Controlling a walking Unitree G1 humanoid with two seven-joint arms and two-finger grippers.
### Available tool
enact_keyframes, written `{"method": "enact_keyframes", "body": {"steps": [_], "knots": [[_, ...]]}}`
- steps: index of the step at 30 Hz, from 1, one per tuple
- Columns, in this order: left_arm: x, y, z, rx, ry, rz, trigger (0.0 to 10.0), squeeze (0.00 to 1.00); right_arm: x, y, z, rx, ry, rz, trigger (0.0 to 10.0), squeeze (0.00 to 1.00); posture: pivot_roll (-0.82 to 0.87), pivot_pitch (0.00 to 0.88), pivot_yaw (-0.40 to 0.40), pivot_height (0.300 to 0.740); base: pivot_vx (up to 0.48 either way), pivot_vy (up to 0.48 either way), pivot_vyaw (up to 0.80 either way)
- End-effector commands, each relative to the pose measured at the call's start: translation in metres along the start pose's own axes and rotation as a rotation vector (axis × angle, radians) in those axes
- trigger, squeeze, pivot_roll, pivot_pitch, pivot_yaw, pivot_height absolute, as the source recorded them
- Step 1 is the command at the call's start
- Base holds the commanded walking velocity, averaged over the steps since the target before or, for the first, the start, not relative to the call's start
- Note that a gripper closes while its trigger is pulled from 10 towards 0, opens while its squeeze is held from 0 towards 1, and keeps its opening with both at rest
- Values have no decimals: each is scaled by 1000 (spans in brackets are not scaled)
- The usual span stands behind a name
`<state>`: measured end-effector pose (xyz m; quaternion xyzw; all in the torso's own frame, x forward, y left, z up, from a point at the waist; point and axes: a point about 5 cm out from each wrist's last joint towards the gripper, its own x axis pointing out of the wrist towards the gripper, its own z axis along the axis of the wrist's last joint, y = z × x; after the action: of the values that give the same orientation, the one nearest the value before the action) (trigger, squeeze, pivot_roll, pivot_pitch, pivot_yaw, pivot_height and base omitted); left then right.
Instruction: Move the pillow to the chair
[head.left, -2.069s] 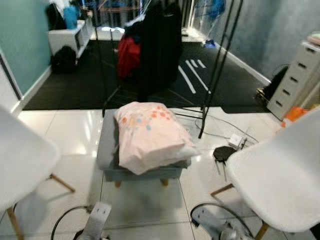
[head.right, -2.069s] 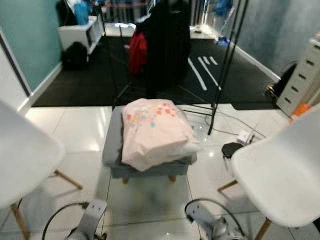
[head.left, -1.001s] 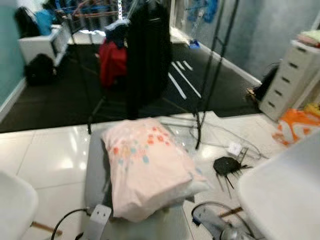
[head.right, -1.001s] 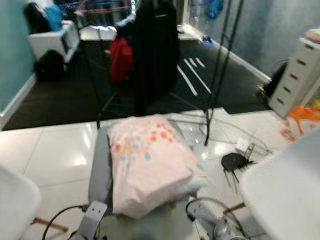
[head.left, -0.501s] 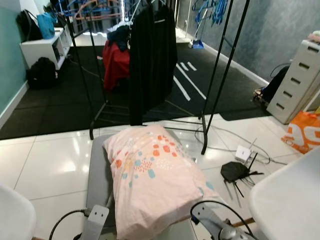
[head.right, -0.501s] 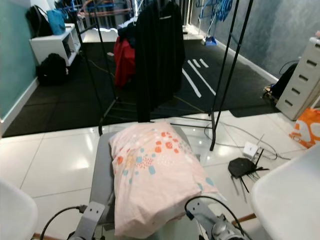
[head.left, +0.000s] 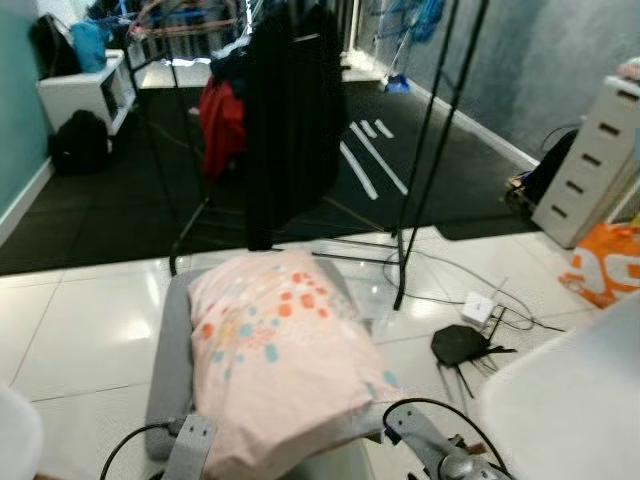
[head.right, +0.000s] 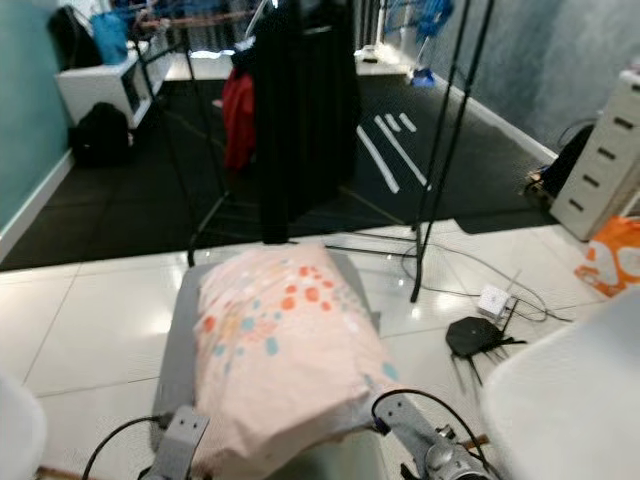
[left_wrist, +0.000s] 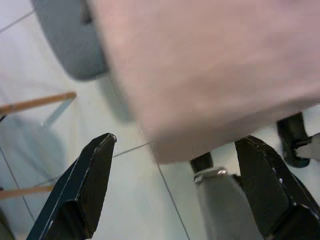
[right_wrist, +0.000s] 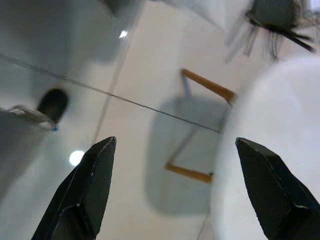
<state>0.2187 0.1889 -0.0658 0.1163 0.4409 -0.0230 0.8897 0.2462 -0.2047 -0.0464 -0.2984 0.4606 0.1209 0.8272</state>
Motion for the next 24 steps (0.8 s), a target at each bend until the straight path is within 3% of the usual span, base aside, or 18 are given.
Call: {"method": "enact_keyframes", "body": {"steps": [1, 2, 4, 6, 8, 9, 10, 11, 12, 15, 16, 17, 18, 19, 21, 24], "knots": [[-1, 4, -10, -4, 28, 13, 10000, 0, 0, 5, 1, 81, -39, -49, 10000, 0, -77, 39, -49, 740, 0, 0, 0], [-1, 4, -10, -4, 28, 13, 10000, 0, 0, 5, 1, 81, -39, -49, 10000, 0, -77, 39, -49, 740, 0, 0, 0], [-1, 4, -10, -1, 28, 15, 10000, 0, 0, 4, 3, 209, -113, -109, 10000, 0, -86, 34, -48, 740, 0, 0, 0], [-1, 4, -10, -1, 28, 15, 10000, 0, 0, 4, 3, 209, -113, -109, 10000, 0, -86, 34, -48, 740, 0, 0, 0], [-1, 4, -10, 2, 29, 16, 10000, 0, -1, 4, 4, 264, -146, -118, 10000, 0, -86, 34, -48, 740, 0, 0, 0], [-1, 4, -10, 4, 28, 20, 10000, 0, -2, 5, 7, 352, -200, -101, 10000, 0, -82, 34, -41, 740, 0, 0, 0], [-1, 4, -10, 4, 28, 20, 10000, 0, -2, 5, 7, 352, -200, -101, 10000, 0, -82, 34, -41, 740, 0, 0, 0], [-1, 6, -10, 11, 28, 28, 10000, 0, -4, -15, 21, 446, -278, -97, 10000, 0, -77, 33, -35, 740, 0, 0, 0], [-2, 7, -10, 16, 29, 43, 10000, 0, -12, -48, 49, 525, -385, -91, 10000, 0, -70, 33, -33, 740, 0, 0, 0], [-2, 7, -10, 16, 29, 43, 10000, 0, -12, -48, 49, 525, -385, -91, 10000, 0, -70, 33, -33, 740, 0, 0, 0], [-2, 8, -10, 19, 30, 60, 10000, 0, -20, -71, 70, 572, -465, -84, 10000, 0, -70, 33, -33, 740, 0, 0, 0], [-2, 8, -10, 19, 30, 60, 10000, 0, -20, -71, 70, 572, -465, -84, 10000, 0, -70, 33, -33, 740, 0, 0, 0], [-2, 11, -11, 12, 29, 120, 10000, 0, -28, -84, 92, 625, -551, -42, 10000, 0, -59, 31, -37, 740, 0, 0, 0], [-2, 11, -11, 12, 29, 120, 10000, 0, -28, -84, 92, 625, -551, -42, 10000, 0, -59, 31, -37, 740, 0, 0, 0], [-4, 16, -14, -16, 55, 263, 10000, 0, -38, -90, 121, 680, -663, 36, 10000, 0, -59, 34, -37, 740, 0, 0, 0], [-5, 19, -17, -11, 95, 352, 10000, 0, -44, -93, 134, 704, -720, 60, 10000, 0, -61, 35, -43, 740, 0, 0, 0]]}}
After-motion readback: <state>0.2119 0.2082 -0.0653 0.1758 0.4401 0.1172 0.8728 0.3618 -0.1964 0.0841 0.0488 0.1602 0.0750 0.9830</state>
